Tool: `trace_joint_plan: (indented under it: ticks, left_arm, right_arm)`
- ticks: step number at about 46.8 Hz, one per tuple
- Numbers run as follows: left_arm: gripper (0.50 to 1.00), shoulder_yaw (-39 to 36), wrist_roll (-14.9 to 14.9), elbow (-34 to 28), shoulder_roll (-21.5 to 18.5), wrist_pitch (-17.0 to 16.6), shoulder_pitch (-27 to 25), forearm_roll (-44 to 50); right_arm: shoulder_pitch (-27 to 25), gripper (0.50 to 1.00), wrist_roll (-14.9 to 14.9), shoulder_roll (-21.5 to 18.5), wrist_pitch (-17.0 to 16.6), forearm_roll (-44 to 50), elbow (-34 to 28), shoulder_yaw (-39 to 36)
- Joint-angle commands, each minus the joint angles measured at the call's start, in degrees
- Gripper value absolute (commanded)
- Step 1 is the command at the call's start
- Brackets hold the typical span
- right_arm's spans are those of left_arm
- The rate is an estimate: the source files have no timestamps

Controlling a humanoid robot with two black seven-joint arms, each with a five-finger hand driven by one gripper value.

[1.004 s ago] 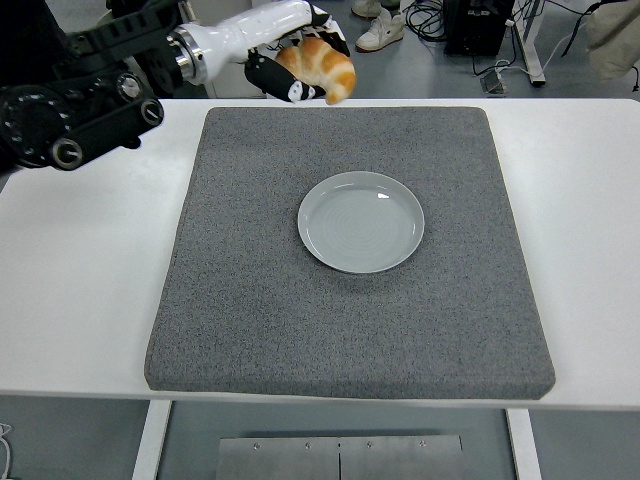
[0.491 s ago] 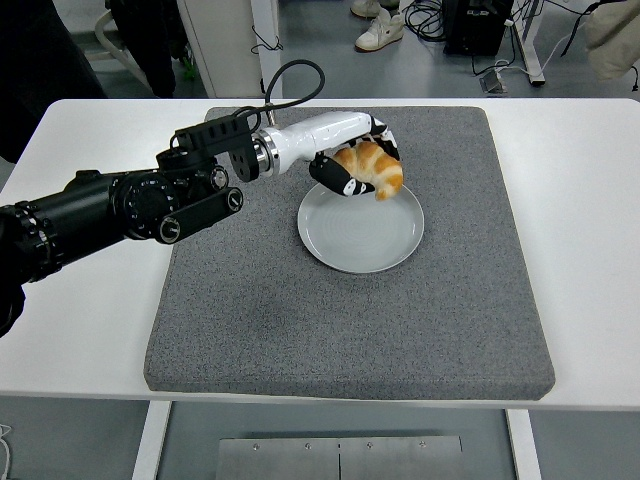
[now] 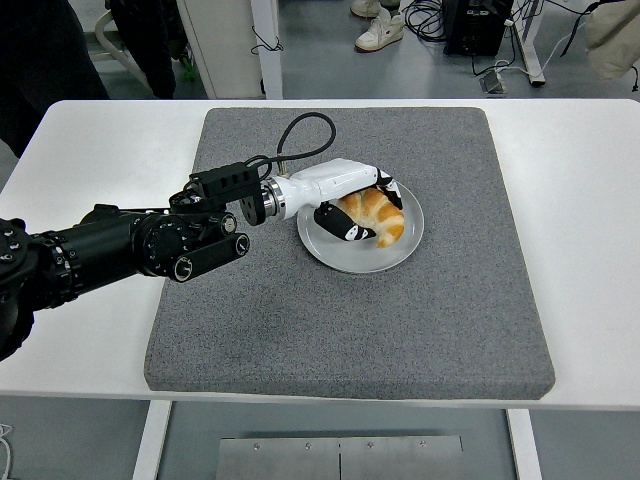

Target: Place the bread on the plate

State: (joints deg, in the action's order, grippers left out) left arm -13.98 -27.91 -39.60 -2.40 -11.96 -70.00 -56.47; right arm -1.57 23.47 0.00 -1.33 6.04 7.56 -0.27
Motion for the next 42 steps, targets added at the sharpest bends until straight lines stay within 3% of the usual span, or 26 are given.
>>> trace_joint_plan:
  ticks: [1, 42]
  left_arm:
    - [0.5, 0.0, -0.2, 0.3, 0.1, -0.3, 0.7, 0.0]
    - [0.5, 0.6, -1.4, 3.4, 0.5, -0.3, 3.2, 0.8]
  right_arm:
    - [0.0, 1.0, 0.0, 0.0, 0.0, 0.0, 0.0, 0.0]
    - [0.0, 1.0, 0.0, 0.0, 0.0, 0.0, 0.0, -0.1]
